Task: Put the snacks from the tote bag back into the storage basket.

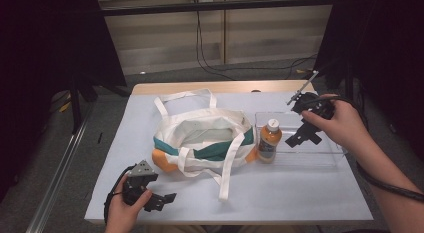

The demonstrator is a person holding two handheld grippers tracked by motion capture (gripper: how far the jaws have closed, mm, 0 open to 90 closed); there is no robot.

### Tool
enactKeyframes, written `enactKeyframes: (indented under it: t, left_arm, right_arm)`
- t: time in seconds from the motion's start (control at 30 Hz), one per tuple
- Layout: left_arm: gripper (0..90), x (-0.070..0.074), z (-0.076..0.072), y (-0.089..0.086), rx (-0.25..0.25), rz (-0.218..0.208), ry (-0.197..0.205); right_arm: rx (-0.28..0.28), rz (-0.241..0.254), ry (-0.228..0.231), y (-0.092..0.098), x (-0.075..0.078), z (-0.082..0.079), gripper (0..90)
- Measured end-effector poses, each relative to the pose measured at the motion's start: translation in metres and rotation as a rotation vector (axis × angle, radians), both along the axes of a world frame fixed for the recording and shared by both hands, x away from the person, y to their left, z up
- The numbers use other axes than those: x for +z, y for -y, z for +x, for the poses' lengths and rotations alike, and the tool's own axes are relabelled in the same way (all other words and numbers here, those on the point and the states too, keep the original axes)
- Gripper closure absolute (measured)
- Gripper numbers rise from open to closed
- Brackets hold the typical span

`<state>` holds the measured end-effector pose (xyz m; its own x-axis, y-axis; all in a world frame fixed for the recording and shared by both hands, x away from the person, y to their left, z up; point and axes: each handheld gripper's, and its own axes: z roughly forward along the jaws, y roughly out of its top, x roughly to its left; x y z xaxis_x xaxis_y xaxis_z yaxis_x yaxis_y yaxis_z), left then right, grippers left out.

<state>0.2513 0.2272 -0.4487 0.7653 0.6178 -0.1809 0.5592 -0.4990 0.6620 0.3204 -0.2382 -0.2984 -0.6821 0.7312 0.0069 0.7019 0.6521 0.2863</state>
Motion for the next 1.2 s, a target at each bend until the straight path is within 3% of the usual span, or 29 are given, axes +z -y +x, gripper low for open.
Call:
enactKeyframes:
  t: [0.17,0.5,1.17,1.2]
  left_arm:
    - [2.8,0.0,0.0,-0.001,-0.003,0.005,-0.007]
    - [2.8,0.0,0.0,-0.001,0.004,-0.005,0.003]
    - [2.8,0.0,0.001,-0.001,-0.001,0.015,-0.005]
    - [2.8,-0.001,0.0,-0.001,0.005,0.002,-0.001]
  right_arm:
    - [-0.002,0.031,-0.007,0.007,-0.007,-0.005,7.1]
    - [-0.02,0.048,0.006,0.021,-0.016,-0.017,7.1]
    - [-0.037,0.081,0.03,0.042,-0.041,-0.046,7.4]
    - [-0.04,0.084,0.028,0.042,-0.041,-0.047,7.5]
